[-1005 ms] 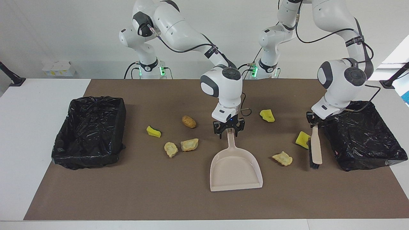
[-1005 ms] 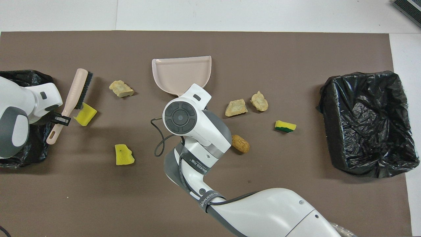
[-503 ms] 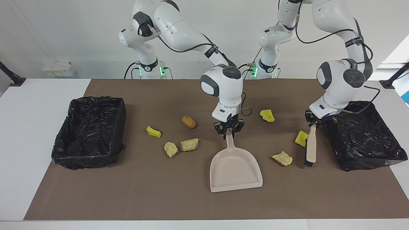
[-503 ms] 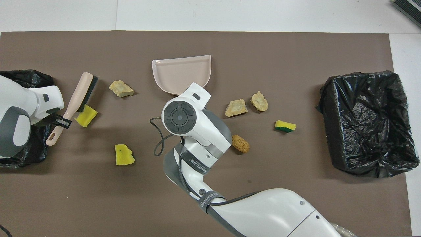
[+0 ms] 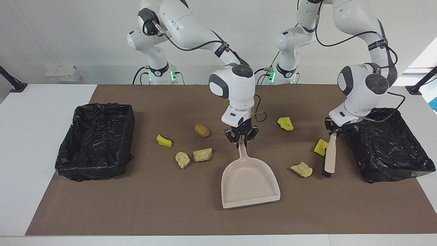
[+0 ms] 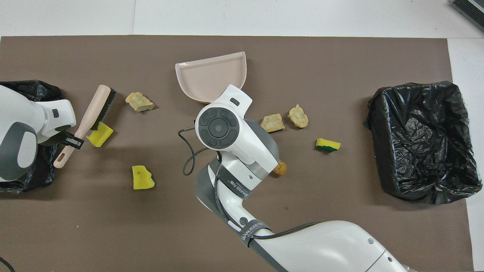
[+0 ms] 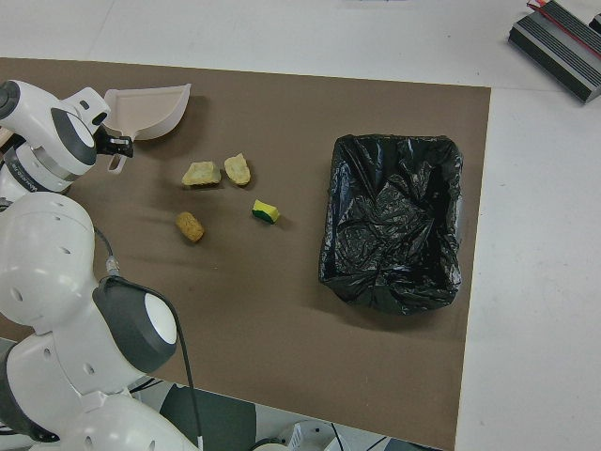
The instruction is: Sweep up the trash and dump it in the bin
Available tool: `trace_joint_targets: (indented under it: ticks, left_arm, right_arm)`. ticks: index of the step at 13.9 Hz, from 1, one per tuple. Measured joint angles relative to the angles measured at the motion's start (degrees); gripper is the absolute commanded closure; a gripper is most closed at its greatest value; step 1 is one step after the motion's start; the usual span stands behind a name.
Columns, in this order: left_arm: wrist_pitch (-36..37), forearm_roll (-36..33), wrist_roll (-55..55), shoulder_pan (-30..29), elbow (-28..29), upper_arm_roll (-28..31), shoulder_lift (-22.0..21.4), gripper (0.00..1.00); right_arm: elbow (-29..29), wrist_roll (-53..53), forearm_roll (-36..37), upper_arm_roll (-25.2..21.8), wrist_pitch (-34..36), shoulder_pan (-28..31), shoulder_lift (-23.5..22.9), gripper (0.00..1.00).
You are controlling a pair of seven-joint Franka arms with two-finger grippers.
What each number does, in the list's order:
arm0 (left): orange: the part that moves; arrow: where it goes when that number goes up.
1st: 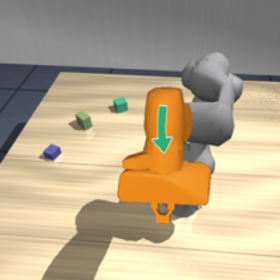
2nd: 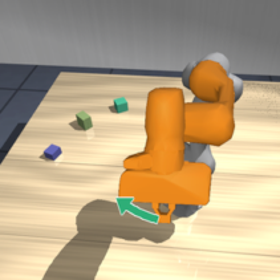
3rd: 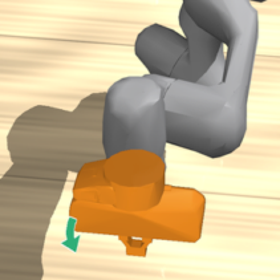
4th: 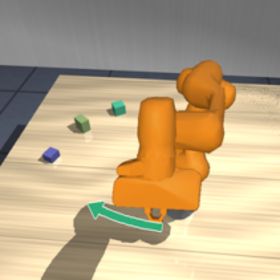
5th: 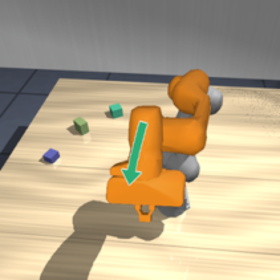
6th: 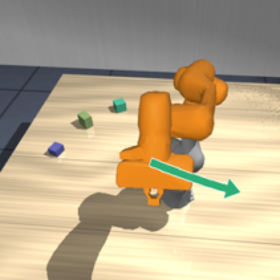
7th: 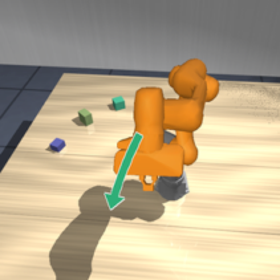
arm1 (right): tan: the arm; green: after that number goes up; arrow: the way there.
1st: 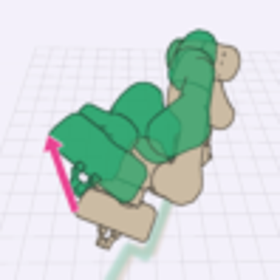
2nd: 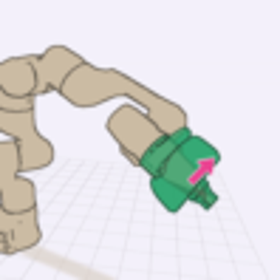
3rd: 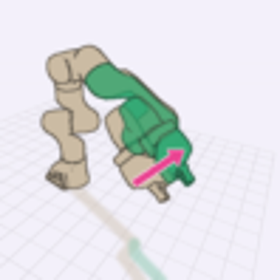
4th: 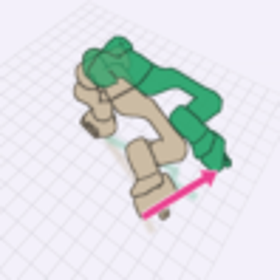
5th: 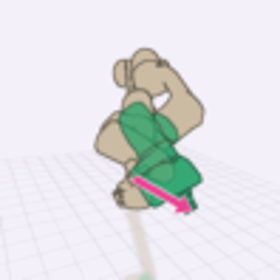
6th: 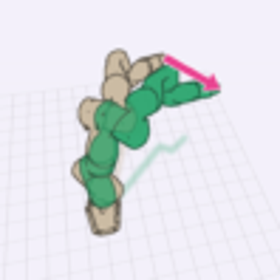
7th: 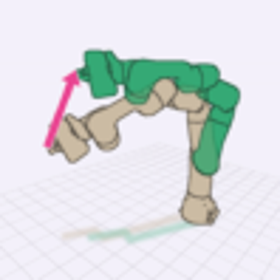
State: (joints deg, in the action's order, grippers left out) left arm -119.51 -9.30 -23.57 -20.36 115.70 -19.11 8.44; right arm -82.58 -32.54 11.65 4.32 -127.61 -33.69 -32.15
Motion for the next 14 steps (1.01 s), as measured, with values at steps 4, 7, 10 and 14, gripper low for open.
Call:
trace_joint_targets:
  ticks: [4,7,10,14]
  left_arm:
    - [3.5,0.0,-0.9,0.2,0.0,-0.1,-0.1,1.00]
    - [5.8,0.0,-1.1,2.7,0.6,-0.5,-0.4,1.00]
    - [11.9,0.0,-0.9,6.3,1.1,-0.7,-1.6,1.00]
    - [18.7,0.0,2.1,11.9,1.2,-0.8,-4.8,1.00]
  right_arm:
    - [-4.5,16.0,-0.3,0.0,3.6,3.5,4.7,1.00]
    - [-5.4,30.5,-0.8,0.0,9.3,6.4,7.1,1.00]
    - [-5.8,44.7,-3.0,0.0,14.4,8.7,8.4,1.00]
    - [-5.9,56.3,-7.6,0.0,17.5,10.3,8.7,1.00]
